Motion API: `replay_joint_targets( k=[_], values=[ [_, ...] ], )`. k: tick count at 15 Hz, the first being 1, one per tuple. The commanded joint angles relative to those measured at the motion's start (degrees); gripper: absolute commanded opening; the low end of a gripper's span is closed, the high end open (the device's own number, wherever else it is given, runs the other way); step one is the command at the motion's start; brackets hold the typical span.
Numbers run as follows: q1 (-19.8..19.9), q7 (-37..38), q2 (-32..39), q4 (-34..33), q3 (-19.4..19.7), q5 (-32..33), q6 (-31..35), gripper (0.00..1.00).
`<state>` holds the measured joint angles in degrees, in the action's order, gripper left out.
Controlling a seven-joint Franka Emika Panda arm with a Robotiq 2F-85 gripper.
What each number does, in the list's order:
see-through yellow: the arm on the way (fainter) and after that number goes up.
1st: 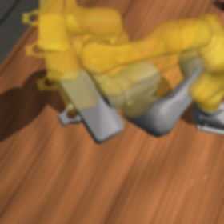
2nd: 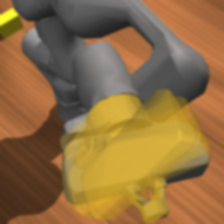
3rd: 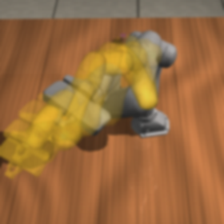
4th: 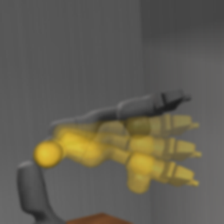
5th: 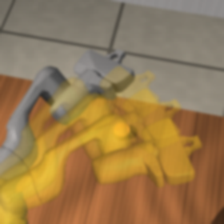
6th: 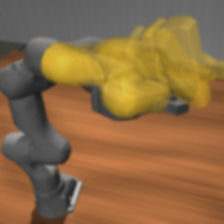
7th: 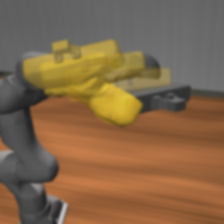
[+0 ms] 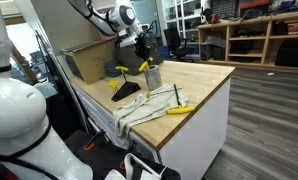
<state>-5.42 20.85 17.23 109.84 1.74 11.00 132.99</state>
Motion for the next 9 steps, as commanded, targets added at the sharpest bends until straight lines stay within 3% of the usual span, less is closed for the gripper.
replay_joint_targets(
  k=[1, 8, 9],
  values=[
    [-1.0, 1.9, -0.3, -0.2, 0.5, 1.2, -1.2, 0.49],
    [-1.5, 3.5, -0.7, 1.0, 0.4, 0.8, -0.9, 0.99],
    [-1.5, 3.4, -0.7, 1.0, 0.4, 0.9, -0.9, 1.0]
  ],
)
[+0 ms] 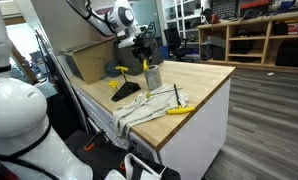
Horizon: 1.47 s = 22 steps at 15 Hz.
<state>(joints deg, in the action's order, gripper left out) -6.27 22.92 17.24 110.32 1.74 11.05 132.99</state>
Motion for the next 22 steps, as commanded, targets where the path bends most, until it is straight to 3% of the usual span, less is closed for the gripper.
replay_joint_targets(
  k=[1, 17, 18, 20, 22],
  values=[
    [-0.6, 1.0, -0.7, 0.7, 0.3, 0.7, -0.9, 1.0],
    [0.8, -18.0, -2.0, 1.9, -2.8, -1.0, -0.4, 1.0],
    [0.8, -17.4, -2.1, 1.9, -2.6, -1.0, -0.2, 1.0],
    [-0.2, -7.7, -1.8, 1.0, -1.1, -1.0, 0.5, 1.0],
    [0.0, -2.9, -2.6, 1.2, -0.9, -2.6, -0.2, 1.0]
  ],
)
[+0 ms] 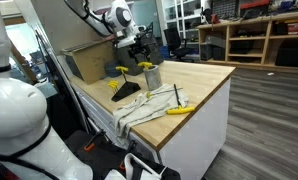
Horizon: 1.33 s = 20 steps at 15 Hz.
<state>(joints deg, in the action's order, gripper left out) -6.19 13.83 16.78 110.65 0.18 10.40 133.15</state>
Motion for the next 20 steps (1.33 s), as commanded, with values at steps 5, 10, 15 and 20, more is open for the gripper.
replay_joint_targets(
  k=[5, 10, 15, 20],
  values=[
    [-0.7, 20.7, -5.8, 2.2, 2.2, -1.9, 0.2, 1.0],
    [-1.6, 39.9, -8.8, 4.3, 2.4, 1.6, -0.8, 1.0],
    [-2.4, 60.9, -8.5, 9.2, 1.9, 6.3, -0.9, 1.0],
    [-2.2, 79.8, -8.1, 12.4, 2.5, 10.8, -1.0, 1.0]
  ],
)
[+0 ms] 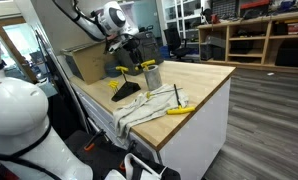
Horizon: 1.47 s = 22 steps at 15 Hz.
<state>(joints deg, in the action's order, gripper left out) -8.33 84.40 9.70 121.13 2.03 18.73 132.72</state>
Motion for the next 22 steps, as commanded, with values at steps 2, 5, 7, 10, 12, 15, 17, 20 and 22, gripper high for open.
replay_joint_targets(
  k=[2, 5, 7, 10, 12, 15, 17, 20, 22],
  values=[
    [0.3, 14.7, -1.0, 1.8, 0.8, 3.7, -0.7, 1.0],
    [0.7, 18.4, -0.9, 1.7, 0.4, 4.8, -0.2, 1.0],
    [1.0, 17.0, -0.6, 1.5, -0.1, 3.9, 0.7, 1.0],
    [1.2, 14.4, 0.0, 1.0, -0.5, 3.0, 1.8, 1.0],
    [1.1, 13.3, 0.3, 0.3, -0.6, 3.5, 2.9, 1.0],
    [1.1, 10.5, 0.3, -0.5, -0.6, 4.1, 5.1, 1.0],
    [1.3, 7.1, 0.6, -1.1, -0.6, 3.4, 6.3, 1.0],
    [2.1, -0.2, 1.1, -1.3, -0.9, 1.0, 8.2, 1.0],
    [2.8, -6.7, 1.6, -1.1, -1.2, -1.9, 9.8, 1.0]
  ],
)
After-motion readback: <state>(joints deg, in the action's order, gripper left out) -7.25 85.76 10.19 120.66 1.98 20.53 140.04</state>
